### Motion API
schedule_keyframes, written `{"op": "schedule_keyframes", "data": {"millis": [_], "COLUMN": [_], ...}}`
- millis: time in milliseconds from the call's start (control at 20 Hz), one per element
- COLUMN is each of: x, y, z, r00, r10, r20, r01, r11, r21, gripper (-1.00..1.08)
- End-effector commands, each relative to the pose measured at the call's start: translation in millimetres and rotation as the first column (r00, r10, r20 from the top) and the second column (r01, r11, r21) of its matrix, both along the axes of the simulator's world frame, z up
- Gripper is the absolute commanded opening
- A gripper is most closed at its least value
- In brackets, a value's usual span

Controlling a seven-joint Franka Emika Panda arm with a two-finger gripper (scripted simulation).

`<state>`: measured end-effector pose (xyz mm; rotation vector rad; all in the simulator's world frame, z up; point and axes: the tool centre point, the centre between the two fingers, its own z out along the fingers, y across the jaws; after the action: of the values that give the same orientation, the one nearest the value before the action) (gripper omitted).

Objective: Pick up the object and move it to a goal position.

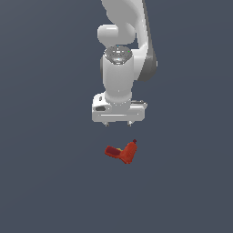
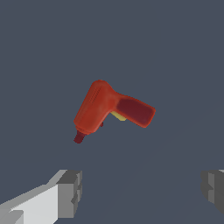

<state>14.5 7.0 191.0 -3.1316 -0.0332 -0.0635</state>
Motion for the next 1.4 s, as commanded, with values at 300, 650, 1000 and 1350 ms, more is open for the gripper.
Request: {"op": "schedule_keyframes", "data": {"millis": [300,650,1000,1350], "x": [-1.2,-0.2,5.8,15.5], "y": [17.0,18.7,23.8,33.5], "z": [-1.6,-3.5,-14.4,-35.5], "r00": [0.999,1.000,0.999,0.987], "r10": [0.037,0.028,-0.032,-0.144], "r20": [-0.004,-0.008,-0.033,-0.075], "r01": [-0.037,-0.028,0.032,0.141], "r11": [0.999,1.000,0.999,0.989], "r21": [-0.003,-0.004,-0.013,-0.043], "gripper": [1.08,1.08,1.08,1.08]}}
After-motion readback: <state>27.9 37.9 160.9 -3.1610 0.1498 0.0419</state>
